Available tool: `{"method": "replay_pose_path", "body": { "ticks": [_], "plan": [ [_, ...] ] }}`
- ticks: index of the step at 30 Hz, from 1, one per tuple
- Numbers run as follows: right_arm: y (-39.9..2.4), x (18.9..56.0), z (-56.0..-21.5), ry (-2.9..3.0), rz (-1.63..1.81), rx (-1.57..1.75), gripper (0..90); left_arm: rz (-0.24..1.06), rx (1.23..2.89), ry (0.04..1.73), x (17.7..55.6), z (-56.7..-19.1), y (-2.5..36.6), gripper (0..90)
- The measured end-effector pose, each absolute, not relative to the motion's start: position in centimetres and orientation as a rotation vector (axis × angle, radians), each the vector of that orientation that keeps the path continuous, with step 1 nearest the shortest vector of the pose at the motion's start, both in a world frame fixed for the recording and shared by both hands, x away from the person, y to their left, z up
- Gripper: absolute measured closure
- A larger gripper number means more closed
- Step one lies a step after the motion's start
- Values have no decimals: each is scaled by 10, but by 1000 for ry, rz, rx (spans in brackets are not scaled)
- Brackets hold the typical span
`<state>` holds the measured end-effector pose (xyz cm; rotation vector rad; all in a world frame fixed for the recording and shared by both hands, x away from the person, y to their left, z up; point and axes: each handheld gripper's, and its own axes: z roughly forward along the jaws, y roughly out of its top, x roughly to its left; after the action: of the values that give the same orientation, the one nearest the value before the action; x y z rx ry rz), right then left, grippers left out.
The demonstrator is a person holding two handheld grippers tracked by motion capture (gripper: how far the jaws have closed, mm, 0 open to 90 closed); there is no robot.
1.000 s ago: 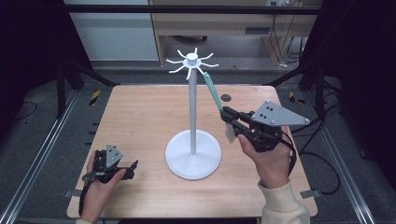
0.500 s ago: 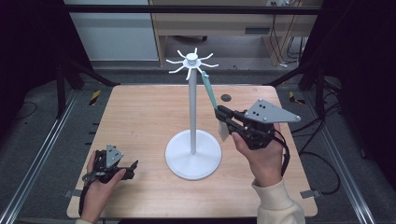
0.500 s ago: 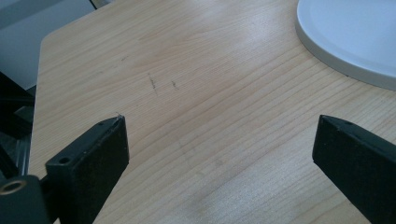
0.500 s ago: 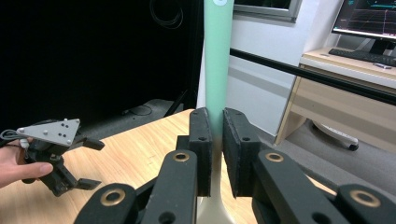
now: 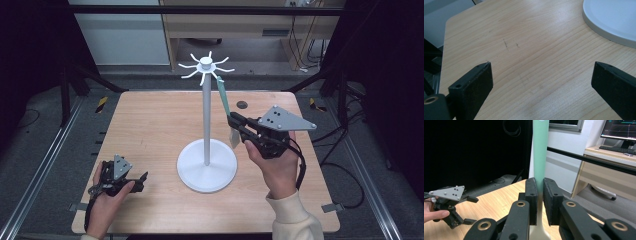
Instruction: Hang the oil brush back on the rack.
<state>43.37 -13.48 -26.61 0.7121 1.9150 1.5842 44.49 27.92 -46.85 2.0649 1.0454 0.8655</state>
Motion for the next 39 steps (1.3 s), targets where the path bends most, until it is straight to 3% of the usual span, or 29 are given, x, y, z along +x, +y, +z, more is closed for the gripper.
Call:
{"method": "replay_pose_path", "body": {
  "ticks": [29, 34, 37, 38, 39],
  "plan": [
    [-131, 441, -268, 1916, 1596, 705, 835, 867, 2065, 1046, 445, -468, 279, 33],
    [-133, 437, -267, 1895, 1560, 721, 788, 864, 2066, 1043, 445, -468, 279, 34],
    [-136, 435, -265, 1858, 1507, 750, 698, 865, 2065, 1043, 445, -469, 279, 34],
    [-139, 434, -264, 1827, 1461, 777, 608, 865, 2065, 1043, 445, -469, 279, 34],
    [-139, 434, -264, 1827, 1461, 777, 608, 865, 2065, 1044, 445, -469, 279, 34]
  ]
}}
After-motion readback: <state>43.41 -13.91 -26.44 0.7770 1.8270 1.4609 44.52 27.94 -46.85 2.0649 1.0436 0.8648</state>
